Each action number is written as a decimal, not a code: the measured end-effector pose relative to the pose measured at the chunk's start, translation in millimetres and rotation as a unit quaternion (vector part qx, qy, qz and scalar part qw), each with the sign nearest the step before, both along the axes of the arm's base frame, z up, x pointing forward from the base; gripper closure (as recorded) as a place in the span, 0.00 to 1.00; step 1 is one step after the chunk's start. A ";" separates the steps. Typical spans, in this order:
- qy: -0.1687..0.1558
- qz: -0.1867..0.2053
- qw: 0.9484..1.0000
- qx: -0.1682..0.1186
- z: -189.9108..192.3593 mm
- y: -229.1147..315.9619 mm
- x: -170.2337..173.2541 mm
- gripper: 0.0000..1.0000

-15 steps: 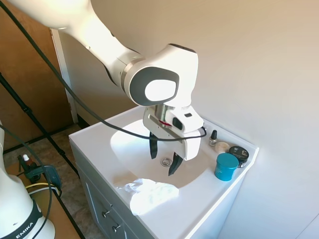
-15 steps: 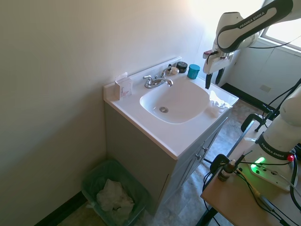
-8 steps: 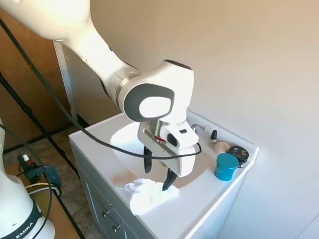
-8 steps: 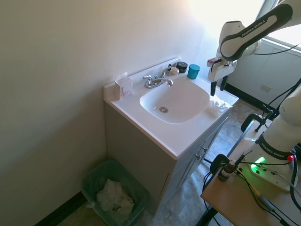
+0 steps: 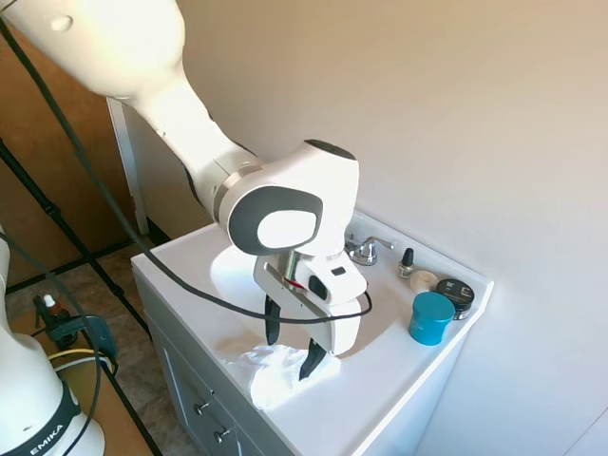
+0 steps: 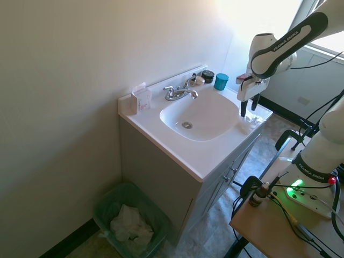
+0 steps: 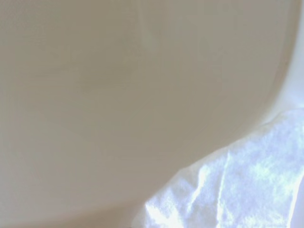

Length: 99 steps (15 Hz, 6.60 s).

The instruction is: Throw the tissue in the trash bin

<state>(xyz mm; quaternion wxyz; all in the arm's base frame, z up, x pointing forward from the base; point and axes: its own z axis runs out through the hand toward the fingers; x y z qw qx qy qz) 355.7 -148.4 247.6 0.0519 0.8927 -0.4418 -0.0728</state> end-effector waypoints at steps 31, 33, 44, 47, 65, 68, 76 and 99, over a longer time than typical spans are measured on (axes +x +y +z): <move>-0.068 0.021 0.997 0.017 46.9 4.8 15.6 1.00; -0.090 0.030 0.995 0.018 77.4 19.6 23.6 1.00; -0.210 0.100 0.973 -0.008 177.5 283.5 48.7 1.00; -0.231 0.113 0.966 -0.027 185.8 356.9 51.8 1.00; -0.197 0.275 0.941 0.012 67.3 595.7 108.9 0.00; -0.179 0.266 0.947 0.005 53.8 595.3 117.8 0.00; -0.157 0.258 0.953 0.003 36.0 588.1 122.2 0.00; -0.254 0.130 0.958 -0.041 241.2 435.8 73.3 0.00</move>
